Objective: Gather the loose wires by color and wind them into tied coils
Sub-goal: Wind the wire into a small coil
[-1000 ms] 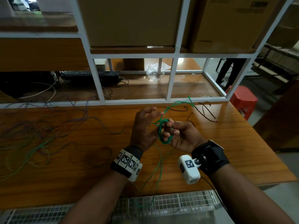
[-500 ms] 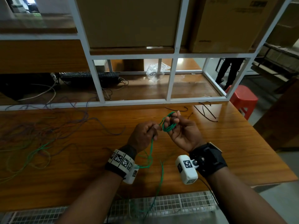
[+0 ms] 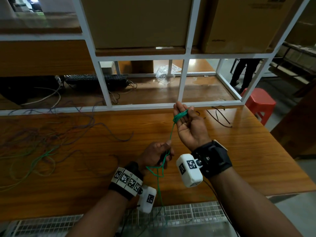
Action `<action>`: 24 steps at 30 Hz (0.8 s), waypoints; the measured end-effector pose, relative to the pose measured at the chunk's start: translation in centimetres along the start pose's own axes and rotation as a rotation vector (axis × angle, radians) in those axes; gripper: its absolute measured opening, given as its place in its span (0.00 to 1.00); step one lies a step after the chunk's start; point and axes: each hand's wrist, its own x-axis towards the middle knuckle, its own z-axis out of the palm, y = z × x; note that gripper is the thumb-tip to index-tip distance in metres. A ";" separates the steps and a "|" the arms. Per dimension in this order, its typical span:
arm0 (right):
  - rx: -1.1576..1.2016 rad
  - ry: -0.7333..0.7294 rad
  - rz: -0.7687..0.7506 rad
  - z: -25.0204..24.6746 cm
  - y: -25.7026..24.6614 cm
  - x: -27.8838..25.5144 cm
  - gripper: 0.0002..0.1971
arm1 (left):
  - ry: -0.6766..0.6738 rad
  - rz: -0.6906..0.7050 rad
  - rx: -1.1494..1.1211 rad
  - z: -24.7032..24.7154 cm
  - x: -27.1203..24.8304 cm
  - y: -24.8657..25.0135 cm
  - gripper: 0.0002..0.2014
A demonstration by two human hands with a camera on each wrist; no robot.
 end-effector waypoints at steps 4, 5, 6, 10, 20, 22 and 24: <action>-0.234 -0.004 -0.102 -0.7 0.9 0.7 0.14 | -0.005 0.005 0.090 -0.1 0.0 0.1 0.23; -0.451 -0.018 -0.171 -1.2 1.2 0.7 0.15 | -0.007 0.006 0.090 -0.2 0.1 0.3 0.23; -0.705 -0.048 -0.250 -1.8 1.4 0.7 0.14 | 0.004 0.002 0.082 -0.4 0.1 0.6 0.24; -1.483 -0.202 -0.396 -4.2 1.1 0.7 0.12 | 0.013 -0.043 0.051 -2.1 -0.5 2.0 0.24; -2.184 -0.653 -0.026 -3.9 -1.1 -0.4 0.08 | 0.263 -0.063 0.236 -5.7 -2.5 3.5 0.16; -2.212 -0.673 0.020 -3.3 -1.1 -0.7 0.07 | 0.360 -0.032 0.301 -6.3 -2.4 4.1 0.15; -2.254 -0.667 0.095 -3.1 -1.7 -0.8 0.09 | 0.495 0.004 0.357 -7.4 -2.4 4.9 0.15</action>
